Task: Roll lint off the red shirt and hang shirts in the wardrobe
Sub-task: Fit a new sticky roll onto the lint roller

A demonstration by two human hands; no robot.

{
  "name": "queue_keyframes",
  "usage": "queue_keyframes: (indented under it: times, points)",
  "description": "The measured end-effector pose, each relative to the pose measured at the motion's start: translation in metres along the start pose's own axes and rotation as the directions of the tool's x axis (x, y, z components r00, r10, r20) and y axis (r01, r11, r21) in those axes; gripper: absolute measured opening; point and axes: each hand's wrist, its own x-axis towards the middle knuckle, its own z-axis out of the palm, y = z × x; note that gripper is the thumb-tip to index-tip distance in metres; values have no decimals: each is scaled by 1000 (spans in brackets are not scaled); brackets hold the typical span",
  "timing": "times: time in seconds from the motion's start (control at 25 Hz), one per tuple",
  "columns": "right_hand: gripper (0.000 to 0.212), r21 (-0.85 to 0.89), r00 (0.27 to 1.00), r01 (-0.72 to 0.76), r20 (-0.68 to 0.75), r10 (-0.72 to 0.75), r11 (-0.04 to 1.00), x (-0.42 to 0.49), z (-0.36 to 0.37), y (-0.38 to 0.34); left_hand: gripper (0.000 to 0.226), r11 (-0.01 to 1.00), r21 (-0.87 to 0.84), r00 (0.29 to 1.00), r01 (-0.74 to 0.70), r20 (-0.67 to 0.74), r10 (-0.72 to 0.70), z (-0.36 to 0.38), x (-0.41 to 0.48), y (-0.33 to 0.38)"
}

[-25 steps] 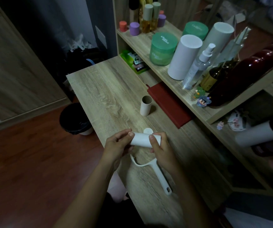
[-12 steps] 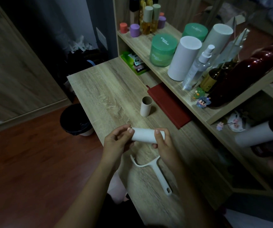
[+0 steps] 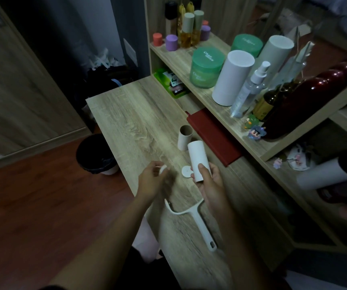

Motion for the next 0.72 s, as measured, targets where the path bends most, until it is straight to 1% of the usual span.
queue_keyframes:
  times: [0.08,0.2,0.28,0.36,0.4,0.44,0.48,0.56,0.64,0.72]
  points:
    - [42,-32,1000,15,9,-14,999,0,0,-1,32,973,202,991,-110,102,91,6,7,-6]
    - [39,-90,999,45,7,-44,995,-1,0,-2,47,872,414,953,-262,253,166,13,10,-14]
    - [34,-125,998,64,-5,-65,990,-2,0,-3,55,836,467,943,-288,289,164,14,11,-19]
    - [35,-175,997,77,-16,-81,982,-4,1,-2,63,839,468,939,-278,318,134,12,11,-23]
    - [36,-199,996,78,-18,-83,977,-5,2,-2,68,859,439,937,-265,327,122,11,11,-24]
    - [35,-210,996,84,-15,-89,974,-7,2,-1,71,893,385,946,-232,304,114,9,10,-23]
    - [34,-210,995,92,-14,-97,973,-7,3,-1,70,930,310,960,-199,250,122,7,9,-22]
    - [34,-210,993,117,-10,-121,971,-9,12,0,61,965,171,979,-197,92,184,-3,6,-13]
    - [44,-240,990,139,21,-138,961,-10,27,-1,46,960,162,972,-230,-8,234,-17,7,-2]
    - [45,-234,986,164,76,-150,958,-11,54,-1,39,959,173,971,-225,-44,235,-39,16,1]
